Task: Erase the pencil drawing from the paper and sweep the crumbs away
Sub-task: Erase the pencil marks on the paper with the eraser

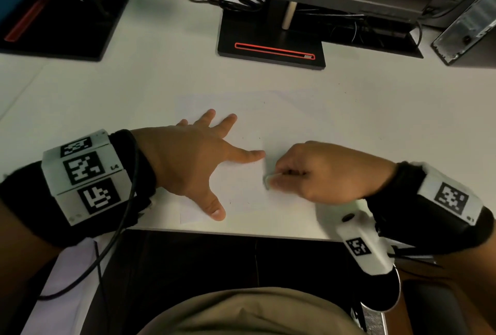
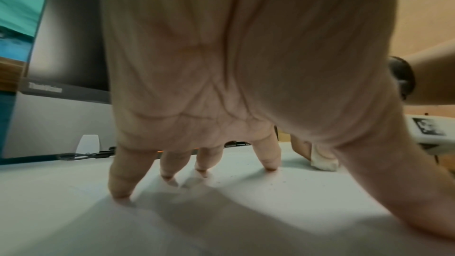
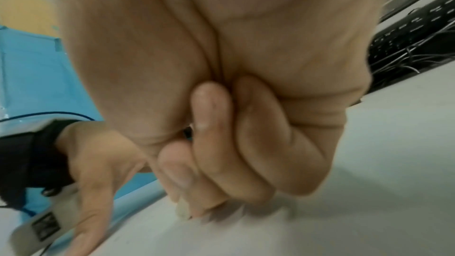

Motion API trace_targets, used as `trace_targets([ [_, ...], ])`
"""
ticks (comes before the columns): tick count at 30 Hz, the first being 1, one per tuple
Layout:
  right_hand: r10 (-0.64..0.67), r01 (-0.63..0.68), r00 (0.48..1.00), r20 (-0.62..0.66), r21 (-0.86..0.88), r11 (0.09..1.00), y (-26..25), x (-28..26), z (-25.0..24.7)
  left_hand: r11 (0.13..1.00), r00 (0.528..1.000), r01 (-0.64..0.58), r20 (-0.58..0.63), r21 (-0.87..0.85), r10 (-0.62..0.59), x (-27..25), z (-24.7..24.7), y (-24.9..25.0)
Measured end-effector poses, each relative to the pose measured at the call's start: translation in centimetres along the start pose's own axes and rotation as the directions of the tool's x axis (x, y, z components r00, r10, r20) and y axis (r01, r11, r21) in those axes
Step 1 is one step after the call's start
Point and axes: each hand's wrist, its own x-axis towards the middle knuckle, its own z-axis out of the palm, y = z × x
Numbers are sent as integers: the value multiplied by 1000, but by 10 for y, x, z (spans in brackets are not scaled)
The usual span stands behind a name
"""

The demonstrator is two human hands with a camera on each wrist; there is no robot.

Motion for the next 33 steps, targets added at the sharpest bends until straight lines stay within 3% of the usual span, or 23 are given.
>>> trace_targets([
  [4, -47, 47, 997, 54, -5, 999, -10, -2, 9, 1000, 1000, 2, 5, 7, -2, -1, 0, 1],
  [8, 51, -51, 998, 23, 2, 999, 9, -3, -6, 1000, 1000, 2, 1, -1, -2, -1, 0, 0],
  [12, -13, 14, 999, 40, -20, 1000, 0, -4, 5, 1000, 1000, 7, 11, 9, -7, -1, -1, 2],
  [16, 68, -68, 997, 23, 1, 998, 8, -3, -7, 1000, 1000, 5, 9, 2, -5, -2, -1, 1],
  [22, -35, 35, 999, 21, -19, 999, -21, 6, 9, 1000, 1000, 7, 12, 6, -7, 0, 1, 1],
  [25, 38, -38, 999, 12, 47, 998, -6, 7, 0, 1000, 1000, 6, 19, 14, -6, -1, 0, 1],
  [30, 49, -50, 998, -26, -10, 999, -4, -1, -1, 1000, 1000, 4, 15, -10, -4, 0, 0, -1],
  [33, 195, -190, 975, -103, 56, 980, 26, -7, -15, 1000, 1000, 15, -15, -1, -15, -1, 0, 2],
])
